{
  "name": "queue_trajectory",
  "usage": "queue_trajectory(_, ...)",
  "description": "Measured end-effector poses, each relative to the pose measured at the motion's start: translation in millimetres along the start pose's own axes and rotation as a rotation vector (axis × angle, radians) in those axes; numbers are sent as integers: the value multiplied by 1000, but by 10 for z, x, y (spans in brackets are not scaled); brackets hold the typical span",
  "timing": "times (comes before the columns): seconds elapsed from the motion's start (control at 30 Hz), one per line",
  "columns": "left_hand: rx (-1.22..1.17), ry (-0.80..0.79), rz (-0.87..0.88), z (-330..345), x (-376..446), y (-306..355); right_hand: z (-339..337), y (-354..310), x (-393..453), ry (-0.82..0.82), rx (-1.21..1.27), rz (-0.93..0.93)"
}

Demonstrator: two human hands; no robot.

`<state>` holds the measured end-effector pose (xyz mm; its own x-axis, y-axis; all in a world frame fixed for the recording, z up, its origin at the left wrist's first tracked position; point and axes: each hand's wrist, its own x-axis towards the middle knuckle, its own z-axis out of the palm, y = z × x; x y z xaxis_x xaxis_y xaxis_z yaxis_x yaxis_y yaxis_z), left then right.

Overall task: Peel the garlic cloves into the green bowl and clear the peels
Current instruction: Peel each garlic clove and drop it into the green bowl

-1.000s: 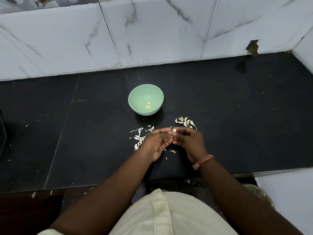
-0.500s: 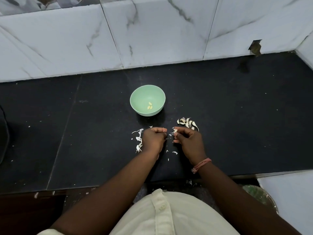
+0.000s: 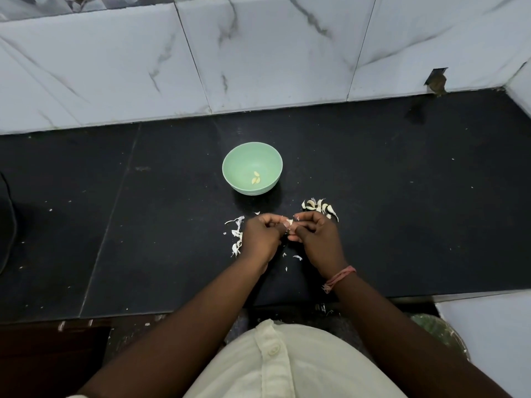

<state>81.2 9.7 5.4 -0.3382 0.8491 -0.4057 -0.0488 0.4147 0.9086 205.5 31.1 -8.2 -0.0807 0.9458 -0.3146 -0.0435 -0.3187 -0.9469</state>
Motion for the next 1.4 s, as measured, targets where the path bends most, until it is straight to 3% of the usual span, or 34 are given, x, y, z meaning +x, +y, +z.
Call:
queue_trajectory(0.17,-22,-8,64,1,-13,-3,64,-49,-16,21,153,38)
queue_trajectory(0.33,-26,22,105,-10,-13,-25,102,-86,10,42,31,50)
queue_trajectory(0.5,-149,-79,73,-17,-57,-8,107,-93,34,51,-31,32)
queue_trajectory(0.8,-376,-129,-172,-124,-66,82,166,-252,-22,-33,69,97)
queue_trajectory(1.0,-463,-112,-285,-128,-89,117,224,-313,-78,9,144,172)
queue_trajectory(1.23,-678,-42,-317,-53,-145,160,273,-268,-73,123,-14,-12)
queue_trajectory(1.4,-696,-40,-287,-48,-138,211,283,-217,-114,85,-32,-92)
